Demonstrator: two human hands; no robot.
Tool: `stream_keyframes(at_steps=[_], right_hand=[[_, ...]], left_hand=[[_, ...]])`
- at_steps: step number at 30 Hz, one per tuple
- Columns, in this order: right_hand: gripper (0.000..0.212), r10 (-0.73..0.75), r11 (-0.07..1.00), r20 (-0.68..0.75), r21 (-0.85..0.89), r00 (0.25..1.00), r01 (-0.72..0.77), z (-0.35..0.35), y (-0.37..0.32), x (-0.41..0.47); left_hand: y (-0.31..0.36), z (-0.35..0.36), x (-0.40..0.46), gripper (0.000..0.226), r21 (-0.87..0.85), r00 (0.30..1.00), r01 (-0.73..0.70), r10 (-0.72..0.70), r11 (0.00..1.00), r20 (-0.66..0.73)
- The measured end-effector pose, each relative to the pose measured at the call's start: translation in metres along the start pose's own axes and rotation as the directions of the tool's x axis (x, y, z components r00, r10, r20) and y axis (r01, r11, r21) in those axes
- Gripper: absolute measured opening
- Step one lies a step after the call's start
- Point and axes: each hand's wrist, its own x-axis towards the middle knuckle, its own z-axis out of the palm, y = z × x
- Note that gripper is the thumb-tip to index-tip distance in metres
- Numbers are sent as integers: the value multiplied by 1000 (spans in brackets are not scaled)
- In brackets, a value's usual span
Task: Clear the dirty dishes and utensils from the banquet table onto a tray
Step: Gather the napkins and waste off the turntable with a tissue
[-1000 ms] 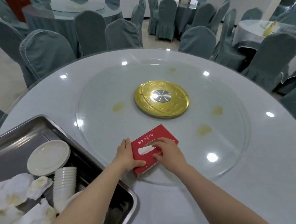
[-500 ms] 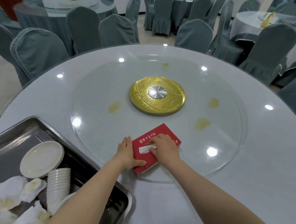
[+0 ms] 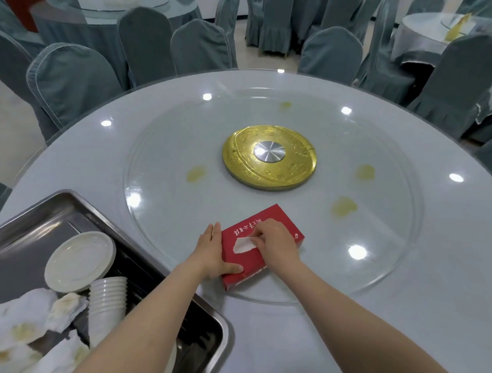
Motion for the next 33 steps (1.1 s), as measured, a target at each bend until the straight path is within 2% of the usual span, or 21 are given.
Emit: stream_keyframes(at_steps=[5, 10, 13, 16, 20, 23, 27, 30, 33], right_hand=[[17, 168, 929, -126, 351, 978, -115, -13, -6, -5], [20, 209, 898, -236, 430, 949, -91, -23, -9, -16], [25, 266, 864, -360, 500, 894, -56, -35, -12, -16], [19, 294, 868, -421, 493, 858, -56, -50, -11, -14], [11, 403, 851, -436, 502, 805, -154, -63, 7, -17], [8, 485, 817, -416, 529, 769, -229, -68, 27, -29], [23, 613, 741, -367, 575, 700, -348, -74, 56, -50], [34, 696, 673, -337, 615, 635, -412, -81, 73, -59], [26, 739, 627, -324, 651, 590, -428, -89, 86, -66]], left_hand=[[-2, -8, -2, 131, 32, 1000, -7, 7, 999, 15], [-5, -12, -5, 130, 58, 1000, 0, 0, 998, 3], [-8, -12, -8, 129, 47, 1000, 8, -7, 999, -17], [-12, -14, -11, 128, 56, 999, 17, -15, 998, -34], [-18, -20, -14, 125, 78, 998, 27, -23, 997, -54], [-17, -26, -17, 122, 177, 994, 25, -6, 984, -105], [-2, -32, -25, 115, 318, 965, -38, 117, 947, -236], [14, -22, -34, 101, 277, 938, -117, 198, 954, -284], [30, -3, -40, 94, 245, 924, -170, 241, 954, -296]])
